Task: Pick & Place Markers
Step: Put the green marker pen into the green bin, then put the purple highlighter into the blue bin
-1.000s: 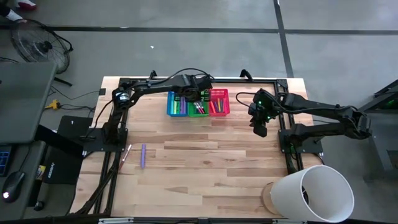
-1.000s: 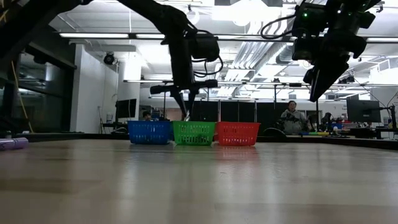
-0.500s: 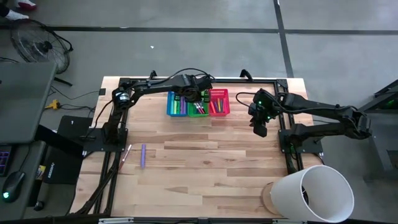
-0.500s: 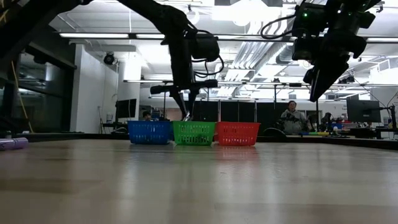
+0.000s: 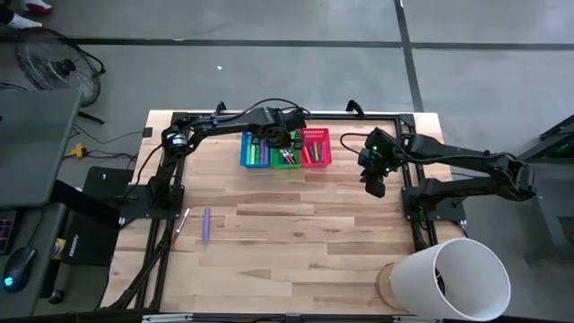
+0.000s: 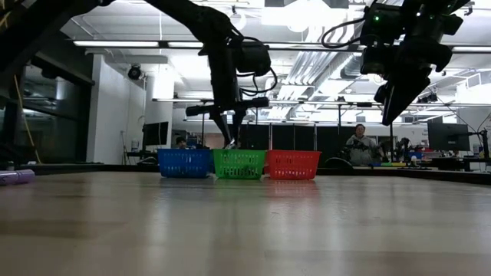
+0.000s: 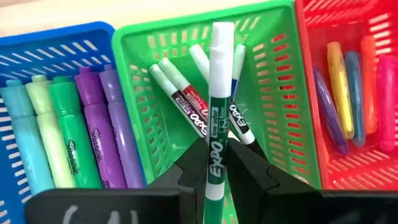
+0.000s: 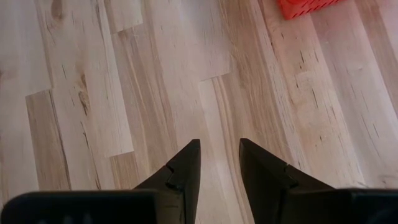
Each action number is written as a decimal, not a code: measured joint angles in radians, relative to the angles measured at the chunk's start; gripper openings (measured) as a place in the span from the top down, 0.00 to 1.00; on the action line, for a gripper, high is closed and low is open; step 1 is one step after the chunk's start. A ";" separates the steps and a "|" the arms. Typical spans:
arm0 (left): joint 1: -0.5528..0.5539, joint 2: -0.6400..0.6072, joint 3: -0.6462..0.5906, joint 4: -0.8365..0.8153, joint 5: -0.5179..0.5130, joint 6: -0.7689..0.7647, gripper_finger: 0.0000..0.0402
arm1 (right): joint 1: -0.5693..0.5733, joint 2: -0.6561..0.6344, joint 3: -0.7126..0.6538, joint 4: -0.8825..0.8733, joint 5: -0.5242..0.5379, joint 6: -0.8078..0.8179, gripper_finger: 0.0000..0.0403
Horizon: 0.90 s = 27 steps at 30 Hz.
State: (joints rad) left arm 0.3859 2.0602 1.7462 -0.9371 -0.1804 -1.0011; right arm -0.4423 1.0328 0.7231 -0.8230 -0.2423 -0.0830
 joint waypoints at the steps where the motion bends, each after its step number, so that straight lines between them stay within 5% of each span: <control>1: 0.000 0.000 0.000 0.000 0.007 0.003 0.87 | 0.000 0.000 0.000 0.000 0.000 0.000 0.75; 8: 0.000 0.000 0.000 0.000 0.009 0.010 0.84 | 0.000 0.000 0.000 0.000 0.000 0.000 0.75; 18: 0.000 0.000 0.000 0.020 0.006 0.039 0.64 | 0.000 0.000 0.000 0.000 0.000 0.000 0.75; 27: -0.008 -0.006 0.060 -0.039 -0.046 0.058 0.62 | 0.000 0.000 0.000 0.000 0.000 0.000 0.75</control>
State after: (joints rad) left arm 0.3779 2.0543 1.8066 -0.9759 -0.2260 -0.9427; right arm -0.4423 1.0328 0.7231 -0.8234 -0.2422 -0.0832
